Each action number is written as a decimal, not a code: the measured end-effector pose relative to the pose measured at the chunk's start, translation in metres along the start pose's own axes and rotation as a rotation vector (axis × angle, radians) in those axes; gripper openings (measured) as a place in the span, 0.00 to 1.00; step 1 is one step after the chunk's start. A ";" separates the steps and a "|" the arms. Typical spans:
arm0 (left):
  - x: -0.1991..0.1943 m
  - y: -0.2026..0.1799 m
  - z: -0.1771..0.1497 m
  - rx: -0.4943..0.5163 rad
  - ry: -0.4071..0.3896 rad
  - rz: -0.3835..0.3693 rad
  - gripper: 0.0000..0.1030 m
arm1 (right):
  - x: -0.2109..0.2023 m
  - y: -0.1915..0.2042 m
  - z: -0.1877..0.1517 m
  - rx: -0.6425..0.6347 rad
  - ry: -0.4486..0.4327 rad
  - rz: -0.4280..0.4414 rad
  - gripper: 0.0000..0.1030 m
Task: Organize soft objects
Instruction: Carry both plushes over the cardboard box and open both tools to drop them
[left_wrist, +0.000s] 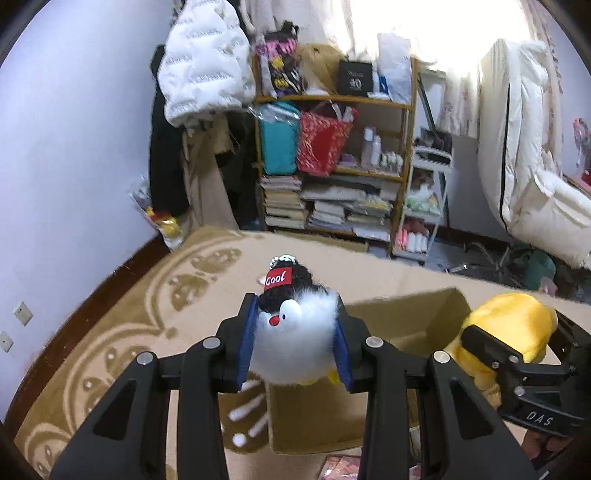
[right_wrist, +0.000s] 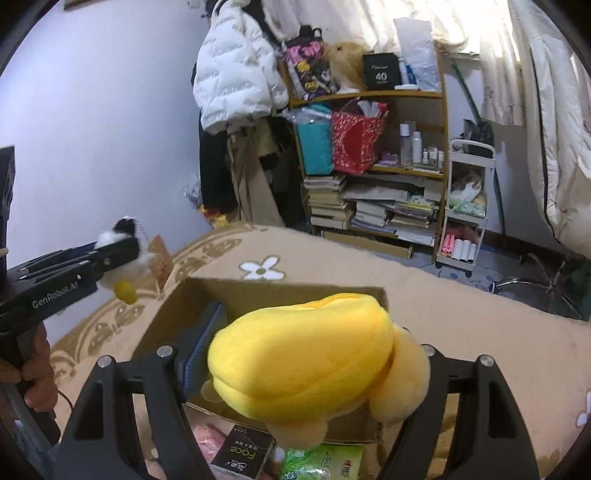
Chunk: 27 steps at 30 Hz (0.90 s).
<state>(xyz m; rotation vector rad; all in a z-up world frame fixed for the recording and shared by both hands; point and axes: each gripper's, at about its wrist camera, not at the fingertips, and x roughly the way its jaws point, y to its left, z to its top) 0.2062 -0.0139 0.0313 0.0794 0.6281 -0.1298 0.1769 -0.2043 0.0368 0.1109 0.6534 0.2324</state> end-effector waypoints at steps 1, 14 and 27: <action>0.005 -0.002 -0.003 0.009 0.011 -0.001 0.35 | 0.003 0.001 -0.003 -0.007 0.008 -0.003 0.80; 0.053 -0.002 -0.051 -0.036 0.197 -0.049 0.37 | 0.022 0.007 -0.021 -0.087 0.089 -0.025 0.81; 0.039 -0.012 -0.051 0.017 0.206 0.010 0.87 | 0.001 -0.001 -0.018 -0.038 0.063 -0.023 1.00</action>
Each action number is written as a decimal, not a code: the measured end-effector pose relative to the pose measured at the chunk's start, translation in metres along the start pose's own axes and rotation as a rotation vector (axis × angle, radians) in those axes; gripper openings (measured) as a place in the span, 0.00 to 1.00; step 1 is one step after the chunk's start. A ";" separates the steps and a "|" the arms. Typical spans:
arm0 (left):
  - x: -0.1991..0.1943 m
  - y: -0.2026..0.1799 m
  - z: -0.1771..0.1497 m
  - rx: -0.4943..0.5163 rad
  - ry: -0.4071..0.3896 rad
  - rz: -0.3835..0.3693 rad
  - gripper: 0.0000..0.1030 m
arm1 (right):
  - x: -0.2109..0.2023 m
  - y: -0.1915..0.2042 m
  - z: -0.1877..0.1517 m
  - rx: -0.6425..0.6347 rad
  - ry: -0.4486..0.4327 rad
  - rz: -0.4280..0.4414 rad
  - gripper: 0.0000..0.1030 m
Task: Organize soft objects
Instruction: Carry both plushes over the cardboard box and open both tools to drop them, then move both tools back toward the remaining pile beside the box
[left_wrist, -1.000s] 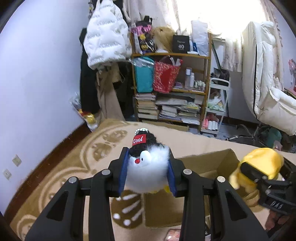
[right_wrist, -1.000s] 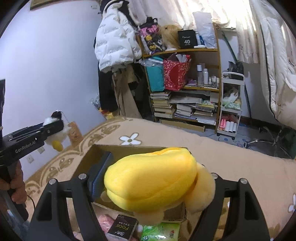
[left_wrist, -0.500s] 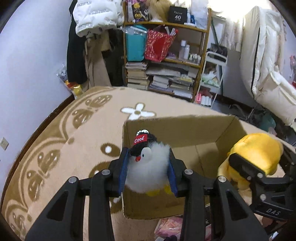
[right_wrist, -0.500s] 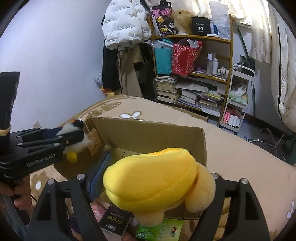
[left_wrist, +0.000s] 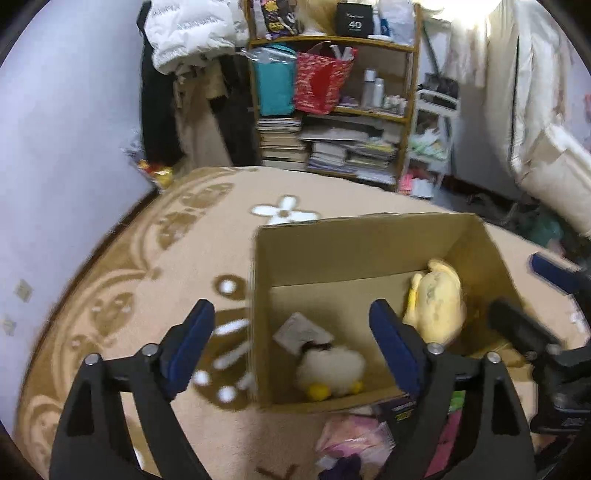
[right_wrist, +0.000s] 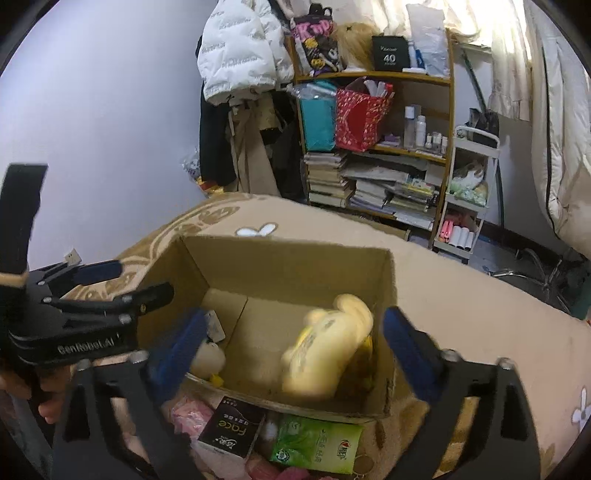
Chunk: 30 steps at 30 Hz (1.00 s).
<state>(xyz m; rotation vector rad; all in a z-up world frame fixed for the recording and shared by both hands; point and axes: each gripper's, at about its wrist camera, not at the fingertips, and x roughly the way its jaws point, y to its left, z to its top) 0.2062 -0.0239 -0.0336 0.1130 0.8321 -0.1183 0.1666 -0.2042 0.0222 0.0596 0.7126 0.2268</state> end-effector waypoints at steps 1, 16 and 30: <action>-0.004 -0.001 0.000 0.009 -0.006 0.027 0.91 | -0.003 0.000 0.000 0.003 -0.013 -0.006 1.00; -0.056 0.018 -0.008 -0.042 -0.038 0.105 0.99 | -0.045 -0.010 -0.012 0.122 -0.023 -0.004 1.00; -0.105 0.025 -0.045 -0.023 0.003 0.074 0.99 | -0.090 -0.004 -0.044 0.209 0.011 -0.045 1.00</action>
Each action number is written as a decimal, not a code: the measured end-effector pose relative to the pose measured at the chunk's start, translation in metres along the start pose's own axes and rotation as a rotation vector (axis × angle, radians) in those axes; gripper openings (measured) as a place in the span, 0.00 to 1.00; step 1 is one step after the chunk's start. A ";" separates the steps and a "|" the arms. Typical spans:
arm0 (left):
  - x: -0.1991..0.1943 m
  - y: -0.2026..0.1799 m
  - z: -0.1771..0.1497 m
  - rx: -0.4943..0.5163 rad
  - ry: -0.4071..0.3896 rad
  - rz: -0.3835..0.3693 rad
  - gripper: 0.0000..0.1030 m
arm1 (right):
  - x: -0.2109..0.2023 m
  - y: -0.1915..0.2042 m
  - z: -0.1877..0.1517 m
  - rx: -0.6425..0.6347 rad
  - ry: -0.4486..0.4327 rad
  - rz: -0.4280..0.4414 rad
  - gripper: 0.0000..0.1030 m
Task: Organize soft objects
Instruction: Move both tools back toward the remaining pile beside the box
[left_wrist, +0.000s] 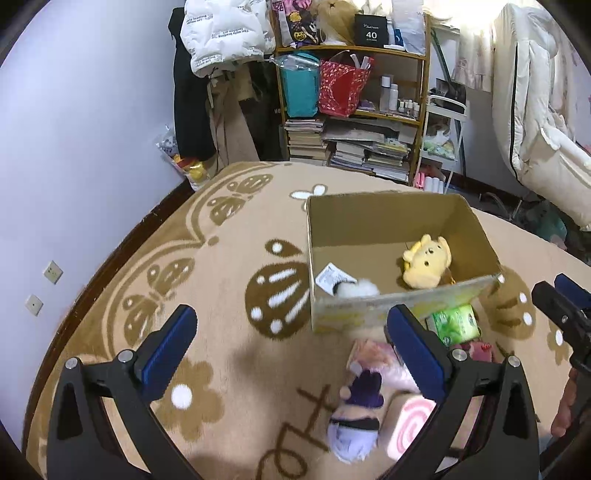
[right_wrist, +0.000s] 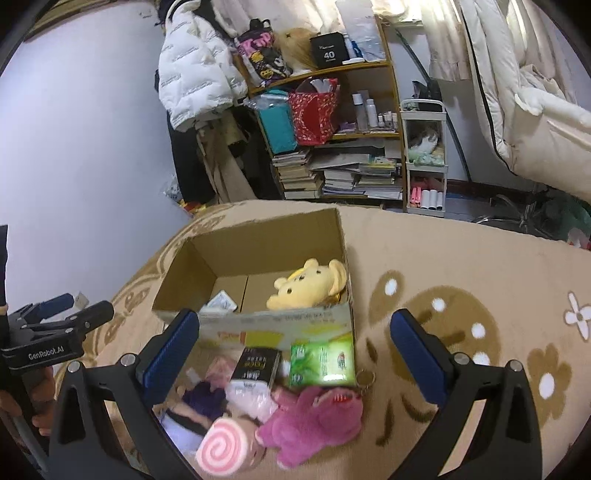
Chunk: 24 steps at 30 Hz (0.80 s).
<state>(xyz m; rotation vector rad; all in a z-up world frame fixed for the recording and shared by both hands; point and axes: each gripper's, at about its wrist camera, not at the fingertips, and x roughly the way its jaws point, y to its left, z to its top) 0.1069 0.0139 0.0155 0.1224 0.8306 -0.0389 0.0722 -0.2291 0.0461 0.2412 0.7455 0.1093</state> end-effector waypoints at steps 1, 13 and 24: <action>-0.003 0.001 -0.004 -0.005 0.004 -0.004 0.99 | -0.002 0.003 -0.002 -0.010 0.002 -0.004 1.00; -0.001 0.006 -0.032 -0.046 0.017 -0.018 0.99 | -0.004 0.033 -0.047 -0.030 0.079 0.053 1.00; 0.045 0.008 -0.052 -0.055 0.167 -0.045 0.99 | 0.028 0.045 -0.071 -0.052 0.176 0.057 0.85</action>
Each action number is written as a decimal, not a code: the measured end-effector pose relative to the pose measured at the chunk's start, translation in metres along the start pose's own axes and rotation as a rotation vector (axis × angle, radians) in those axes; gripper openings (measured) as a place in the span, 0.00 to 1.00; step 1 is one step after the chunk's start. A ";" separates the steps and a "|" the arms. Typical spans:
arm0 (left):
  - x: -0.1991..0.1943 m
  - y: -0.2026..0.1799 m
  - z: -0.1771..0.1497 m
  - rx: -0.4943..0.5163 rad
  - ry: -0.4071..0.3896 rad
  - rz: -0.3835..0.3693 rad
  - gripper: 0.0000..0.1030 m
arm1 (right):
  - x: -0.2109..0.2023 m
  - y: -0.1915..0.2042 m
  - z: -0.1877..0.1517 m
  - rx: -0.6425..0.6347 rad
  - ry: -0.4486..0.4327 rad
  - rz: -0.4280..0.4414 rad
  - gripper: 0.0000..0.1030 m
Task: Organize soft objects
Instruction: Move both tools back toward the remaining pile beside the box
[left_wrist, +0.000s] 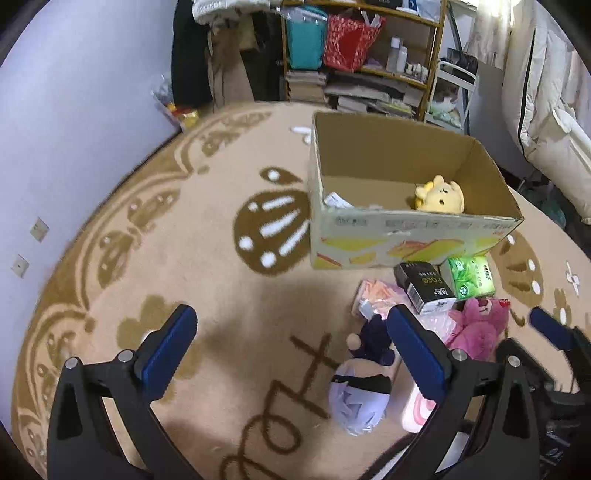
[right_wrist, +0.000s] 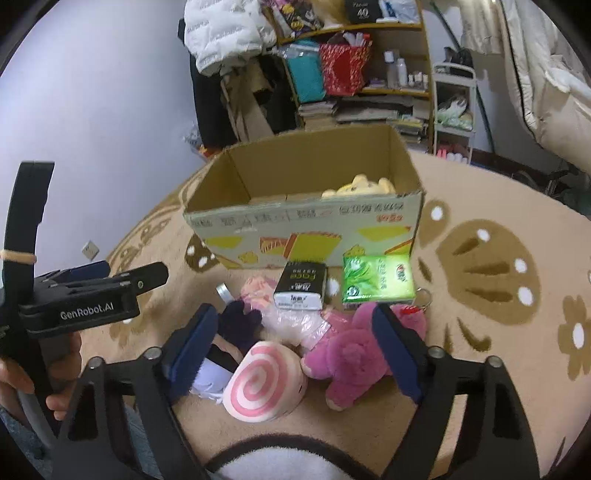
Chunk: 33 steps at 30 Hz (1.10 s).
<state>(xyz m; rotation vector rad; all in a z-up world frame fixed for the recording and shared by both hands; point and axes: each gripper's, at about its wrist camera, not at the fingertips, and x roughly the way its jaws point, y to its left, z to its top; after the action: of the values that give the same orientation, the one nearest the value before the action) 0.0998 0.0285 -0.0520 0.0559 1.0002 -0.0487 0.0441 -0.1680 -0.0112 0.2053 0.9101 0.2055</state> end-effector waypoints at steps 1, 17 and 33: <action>0.004 0.000 0.000 -0.006 0.011 -0.012 0.99 | 0.004 0.000 -0.002 0.004 0.010 0.003 0.84; 0.053 -0.016 -0.007 -0.024 0.157 -0.066 0.99 | 0.055 0.022 -0.026 -0.101 0.180 0.032 0.66; 0.081 -0.027 -0.010 -0.007 0.244 -0.074 0.99 | 0.077 0.014 -0.023 -0.088 0.217 0.061 0.54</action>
<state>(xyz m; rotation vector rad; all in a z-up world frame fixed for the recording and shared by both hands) 0.1333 0.0008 -0.1268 0.0183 1.2467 -0.1082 0.0700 -0.1326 -0.0798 0.1307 1.1088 0.3281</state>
